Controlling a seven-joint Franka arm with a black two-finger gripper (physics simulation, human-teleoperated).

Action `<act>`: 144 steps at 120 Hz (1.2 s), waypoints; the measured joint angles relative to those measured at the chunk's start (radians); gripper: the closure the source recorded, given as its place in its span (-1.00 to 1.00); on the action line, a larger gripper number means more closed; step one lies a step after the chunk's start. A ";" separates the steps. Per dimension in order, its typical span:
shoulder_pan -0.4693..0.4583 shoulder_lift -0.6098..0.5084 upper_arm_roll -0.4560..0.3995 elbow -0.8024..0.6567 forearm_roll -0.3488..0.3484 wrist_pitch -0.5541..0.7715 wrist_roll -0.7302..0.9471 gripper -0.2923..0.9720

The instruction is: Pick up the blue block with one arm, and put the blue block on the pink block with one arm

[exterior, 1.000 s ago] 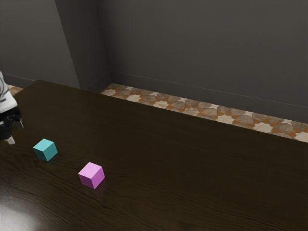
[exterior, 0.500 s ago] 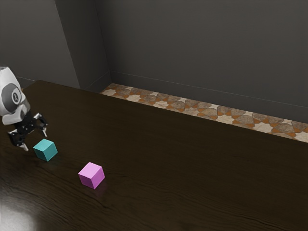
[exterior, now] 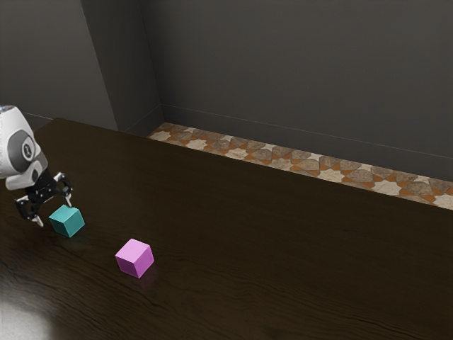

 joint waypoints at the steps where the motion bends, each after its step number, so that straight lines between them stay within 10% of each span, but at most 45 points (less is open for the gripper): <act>1: 0.000 0.000 0.000 0.000 0.000 0.000 -0.002 -0.54; 144: 0.000 0.123 -0.027 0.061 0.077 0.036 -0.318 -0.54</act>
